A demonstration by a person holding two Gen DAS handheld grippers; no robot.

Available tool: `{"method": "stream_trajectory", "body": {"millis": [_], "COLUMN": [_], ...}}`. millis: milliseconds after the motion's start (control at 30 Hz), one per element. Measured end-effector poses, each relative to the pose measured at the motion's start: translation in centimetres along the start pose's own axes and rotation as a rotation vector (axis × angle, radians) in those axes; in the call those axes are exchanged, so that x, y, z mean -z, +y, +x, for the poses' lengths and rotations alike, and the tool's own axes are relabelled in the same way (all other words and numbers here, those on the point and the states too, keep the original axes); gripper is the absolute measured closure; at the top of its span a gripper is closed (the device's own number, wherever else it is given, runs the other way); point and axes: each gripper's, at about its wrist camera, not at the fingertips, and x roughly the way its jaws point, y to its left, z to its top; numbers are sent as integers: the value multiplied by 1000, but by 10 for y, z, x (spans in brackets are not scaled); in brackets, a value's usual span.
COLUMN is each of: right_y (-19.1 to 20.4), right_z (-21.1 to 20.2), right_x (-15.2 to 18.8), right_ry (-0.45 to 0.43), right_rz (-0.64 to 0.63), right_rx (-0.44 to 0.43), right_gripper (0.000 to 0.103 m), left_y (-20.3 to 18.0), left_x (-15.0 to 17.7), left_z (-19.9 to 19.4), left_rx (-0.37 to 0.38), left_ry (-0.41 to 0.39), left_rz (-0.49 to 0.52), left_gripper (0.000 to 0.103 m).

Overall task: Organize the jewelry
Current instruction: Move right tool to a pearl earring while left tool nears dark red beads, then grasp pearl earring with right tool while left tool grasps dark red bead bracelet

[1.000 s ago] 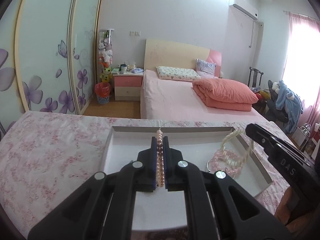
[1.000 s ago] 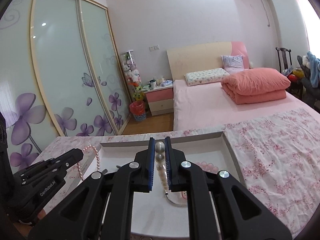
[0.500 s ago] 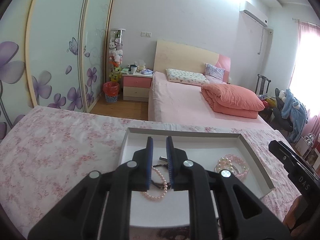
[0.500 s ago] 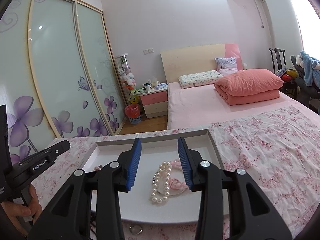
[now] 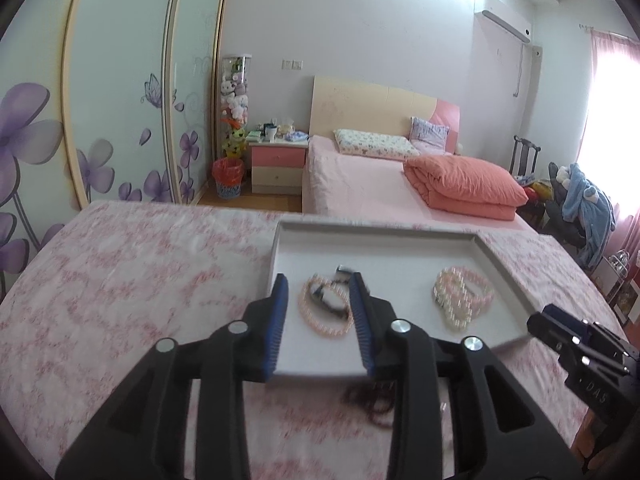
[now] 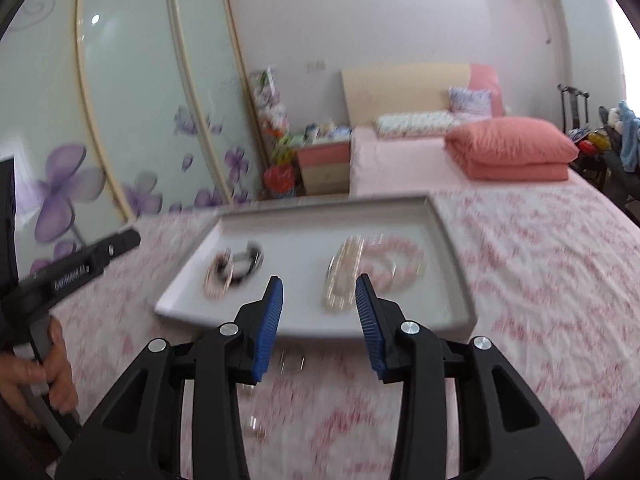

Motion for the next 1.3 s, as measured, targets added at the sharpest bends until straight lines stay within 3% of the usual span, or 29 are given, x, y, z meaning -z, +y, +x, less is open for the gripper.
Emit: {"method": "stream_trajectory", "body": {"millis": [233,467,600,833,1067,1300], "right_y": [17,50,54,58,43,-10], "right_z": [7,17,24,27,26,29], "right_x": [38,62,66,68,63,48], "right_ry": [194,292,319,336,328,309], "right_rz": [-58,-184,-214,-242,-208,-80], "right_rx": [-90,-108,-84,-54,5,163], "right_gripper": [64,66,78,88,88,88], "left_y": [23,40,41,36,21,-3], "left_x": [32,46,47,48,53,61], "left_z": [-2,-1,-3,1,6,14], "left_rx": [-12,-32,-33,-22,19,71], "left_ry": [84,130,127,143,176,222], "left_rz": [-20,-72,-67,-64,-32,41], "left_gripper": [52,51,50,50,45,41]}}
